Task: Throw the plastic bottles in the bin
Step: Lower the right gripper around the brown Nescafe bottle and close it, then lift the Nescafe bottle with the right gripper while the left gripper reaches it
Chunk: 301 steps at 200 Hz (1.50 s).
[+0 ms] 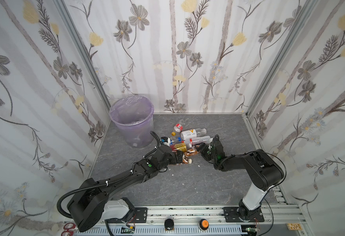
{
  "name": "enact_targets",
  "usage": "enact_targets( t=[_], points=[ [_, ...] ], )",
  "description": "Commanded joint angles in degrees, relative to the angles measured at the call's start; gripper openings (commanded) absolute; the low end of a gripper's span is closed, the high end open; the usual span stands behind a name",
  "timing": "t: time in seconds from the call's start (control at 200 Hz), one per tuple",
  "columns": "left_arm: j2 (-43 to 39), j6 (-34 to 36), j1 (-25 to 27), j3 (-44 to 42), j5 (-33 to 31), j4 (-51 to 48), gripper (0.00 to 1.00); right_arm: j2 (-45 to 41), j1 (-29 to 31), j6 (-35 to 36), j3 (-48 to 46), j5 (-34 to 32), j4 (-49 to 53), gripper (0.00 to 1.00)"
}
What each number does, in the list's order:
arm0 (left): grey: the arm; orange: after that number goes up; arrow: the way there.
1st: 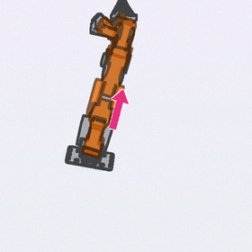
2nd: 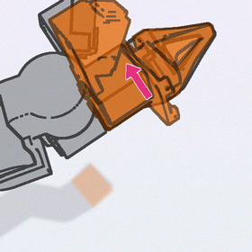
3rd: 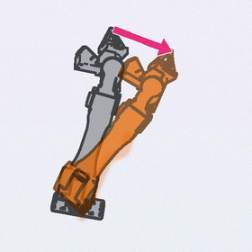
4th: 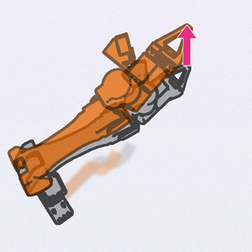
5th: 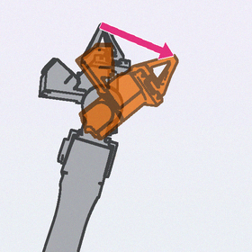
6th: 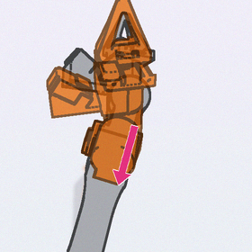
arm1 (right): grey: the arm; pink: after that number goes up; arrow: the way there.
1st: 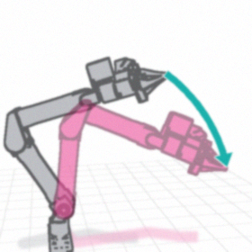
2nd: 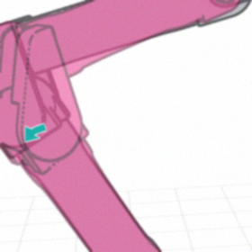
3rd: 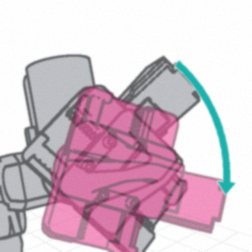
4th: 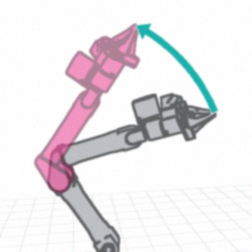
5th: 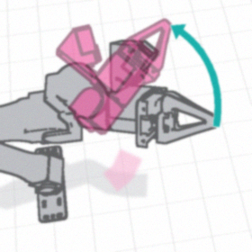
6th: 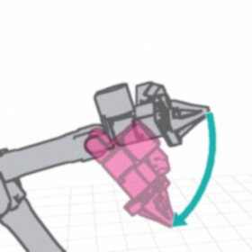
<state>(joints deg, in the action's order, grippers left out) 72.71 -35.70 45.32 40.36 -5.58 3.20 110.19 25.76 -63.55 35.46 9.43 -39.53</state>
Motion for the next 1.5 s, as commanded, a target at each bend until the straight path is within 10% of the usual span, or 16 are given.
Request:
enact_targets(
  t=[0.0,0.455,1.499],
  points=[
    [-0.37,1.14,0.07,-0.52,-1.69,0.75,1.0,0.72,0.0,-2.38,-0.77,-0.88,-1.88,0.78],
    [-0.37,1.12,-0.03,-0.38,-1.63,0.99,1.0,1.34,-0.11,-8.38,-6.26,-2.04,-11.91,0.61],
    [2.84,1.03,1.3,3.32,1.51,1.02,1.0,-8.38,-3.94,-6.15,-11.72,-4.22,-13.04,0.59]
  ],
)
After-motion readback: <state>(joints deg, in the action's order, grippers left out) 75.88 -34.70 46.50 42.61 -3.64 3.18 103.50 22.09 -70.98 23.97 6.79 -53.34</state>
